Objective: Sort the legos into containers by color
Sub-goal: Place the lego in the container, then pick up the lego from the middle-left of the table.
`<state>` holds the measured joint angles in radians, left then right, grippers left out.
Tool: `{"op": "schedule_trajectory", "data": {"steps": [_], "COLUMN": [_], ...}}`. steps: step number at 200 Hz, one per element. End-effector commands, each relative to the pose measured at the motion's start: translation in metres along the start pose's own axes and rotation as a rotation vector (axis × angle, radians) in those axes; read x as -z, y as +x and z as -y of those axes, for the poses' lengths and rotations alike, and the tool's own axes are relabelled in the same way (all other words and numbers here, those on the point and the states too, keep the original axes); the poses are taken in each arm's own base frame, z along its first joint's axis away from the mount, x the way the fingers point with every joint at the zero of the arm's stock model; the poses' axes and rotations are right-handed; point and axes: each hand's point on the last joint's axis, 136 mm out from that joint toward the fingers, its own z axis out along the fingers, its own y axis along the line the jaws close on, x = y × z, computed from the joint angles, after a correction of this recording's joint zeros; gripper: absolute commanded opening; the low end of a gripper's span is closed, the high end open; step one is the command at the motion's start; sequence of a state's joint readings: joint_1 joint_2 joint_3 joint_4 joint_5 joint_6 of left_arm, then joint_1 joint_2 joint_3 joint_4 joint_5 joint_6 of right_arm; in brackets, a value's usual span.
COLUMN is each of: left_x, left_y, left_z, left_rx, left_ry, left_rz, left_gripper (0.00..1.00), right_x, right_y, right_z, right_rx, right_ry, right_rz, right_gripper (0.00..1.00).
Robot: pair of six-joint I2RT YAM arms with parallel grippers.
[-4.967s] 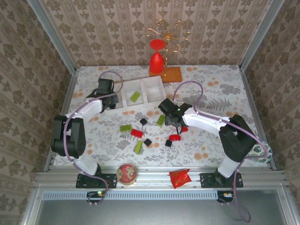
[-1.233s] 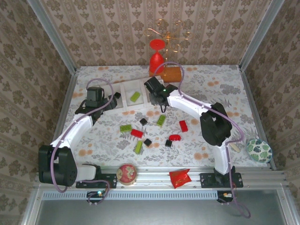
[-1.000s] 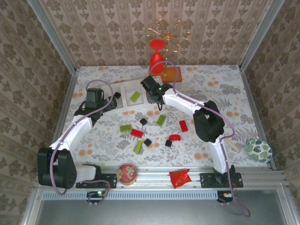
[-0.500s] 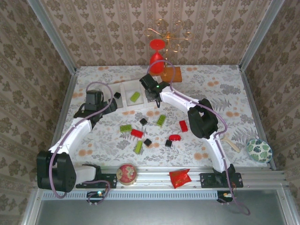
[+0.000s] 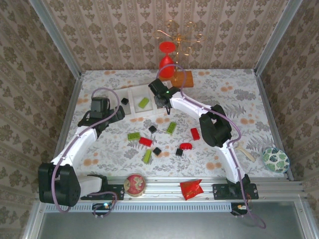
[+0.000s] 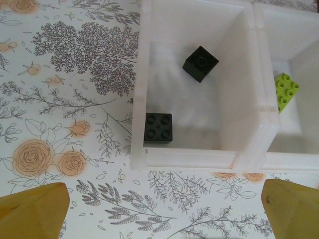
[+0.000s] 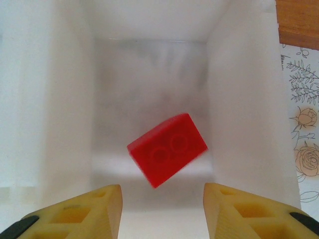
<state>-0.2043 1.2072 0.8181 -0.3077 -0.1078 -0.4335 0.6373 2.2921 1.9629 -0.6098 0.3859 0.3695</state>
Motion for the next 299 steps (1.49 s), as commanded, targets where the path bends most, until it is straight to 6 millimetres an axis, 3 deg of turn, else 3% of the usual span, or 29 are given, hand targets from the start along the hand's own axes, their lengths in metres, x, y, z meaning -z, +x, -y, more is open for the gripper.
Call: {"op": "schedule_trajectory", "data": {"steps": [1, 66, 118, 160, 225, 299], "left_x": [0.005, 0.011, 0.013, 0.014, 0.01, 0.0], "left_y": [0.013, 0.037, 0.057, 0.07, 0.086, 0.095], "left_z": [-0.001, 0.009, 0.02, 0.024, 0.04, 0.053], "left_rx": [0.013, -0.019, -0.031, -0.041, -0.074, -0.11], "left_ry": [-0.004, -0.022, -0.029, -0.045, -0.038, -0.033], "left_rz": [-0.027, -0.072, -0.101, -0.127, -0.155, -0.188], "left_gripper": [1.0, 1.0, 1.0, 1.0, 1.0, 1.0], "right_x": [0.009, 0.04, 0.062, 0.081, 0.103, 0.108], "right_y": [-0.006, -0.002, 0.027, 0.057, 0.095, 0.103], "right_z": [0.003, 0.005, 0.02, 0.052, 0.092, 0.105], "right_rx": [-0.007, -0.045, -0.081, -0.111, -0.158, -0.178], "right_ry": [-0.008, -0.057, -0.056, 0.02, 0.121, 0.165], "right_rz": [0.005, 0.028, 0.009, -0.003, -0.024, -0.017], "right_gripper": [0.5, 0.63, 0.79, 1.0, 1.0, 1.0]}}
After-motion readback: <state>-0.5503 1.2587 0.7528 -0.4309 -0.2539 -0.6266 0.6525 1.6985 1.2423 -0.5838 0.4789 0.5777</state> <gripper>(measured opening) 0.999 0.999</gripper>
